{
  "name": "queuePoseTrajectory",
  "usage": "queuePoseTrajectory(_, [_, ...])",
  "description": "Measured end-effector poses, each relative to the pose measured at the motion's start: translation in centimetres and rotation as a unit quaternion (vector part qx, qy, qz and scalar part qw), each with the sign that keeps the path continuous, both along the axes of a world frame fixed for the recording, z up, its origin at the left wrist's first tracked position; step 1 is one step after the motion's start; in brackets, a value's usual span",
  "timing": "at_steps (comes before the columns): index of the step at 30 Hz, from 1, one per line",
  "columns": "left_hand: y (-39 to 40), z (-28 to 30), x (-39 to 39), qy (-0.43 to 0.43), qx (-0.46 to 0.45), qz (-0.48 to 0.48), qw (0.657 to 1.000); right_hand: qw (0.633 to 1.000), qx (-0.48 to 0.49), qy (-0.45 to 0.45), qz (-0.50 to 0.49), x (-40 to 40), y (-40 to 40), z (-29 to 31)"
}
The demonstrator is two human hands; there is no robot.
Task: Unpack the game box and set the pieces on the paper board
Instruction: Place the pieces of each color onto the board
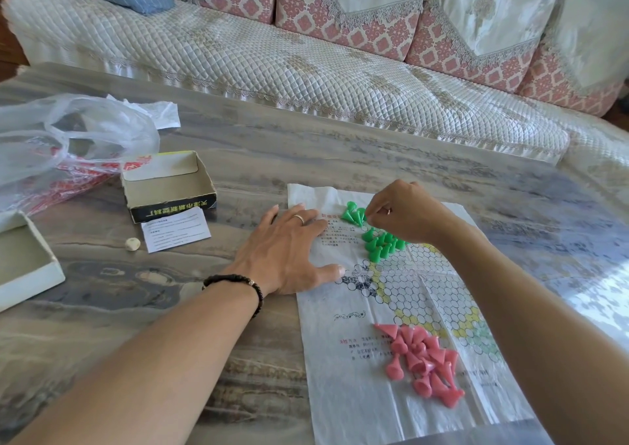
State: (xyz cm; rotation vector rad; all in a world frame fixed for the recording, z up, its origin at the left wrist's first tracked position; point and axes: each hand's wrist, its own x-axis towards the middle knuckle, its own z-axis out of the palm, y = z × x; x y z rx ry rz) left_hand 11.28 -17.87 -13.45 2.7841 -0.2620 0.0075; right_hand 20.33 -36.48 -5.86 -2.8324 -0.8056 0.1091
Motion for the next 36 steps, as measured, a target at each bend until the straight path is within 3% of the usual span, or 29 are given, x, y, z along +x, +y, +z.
queuePoseTrajectory(4, [0.0, 0.1, 0.1, 0.000, 0.001, -0.002, 1.000, 1.000, 0.022, -0.009, -0.008, 0.1, 0.7, -0.1])
queuePoseTrajectory(17, [0.0, -0.2, 0.2, -0.008, -0.006, 0.001, 1.000, 0.993, -0.073, -0.089, 0.028, 0.9, 4.4, -2.1])
queuePoseTrajectory(28, [0.2, -0.2, 0.2, -0.010, -0.010, -0.008, 1.000, 0.998, 0.045, -0.036, -0.006, 1.2, 1.8, 1.1])
queuePoseTrajectory(36, [0.1, 0.0, 0.1, -0.008, 0.004, -0.007, 1.000, 1.000, -0.010, 0.001, -0.022, 0.6, -0.4, 2.5])
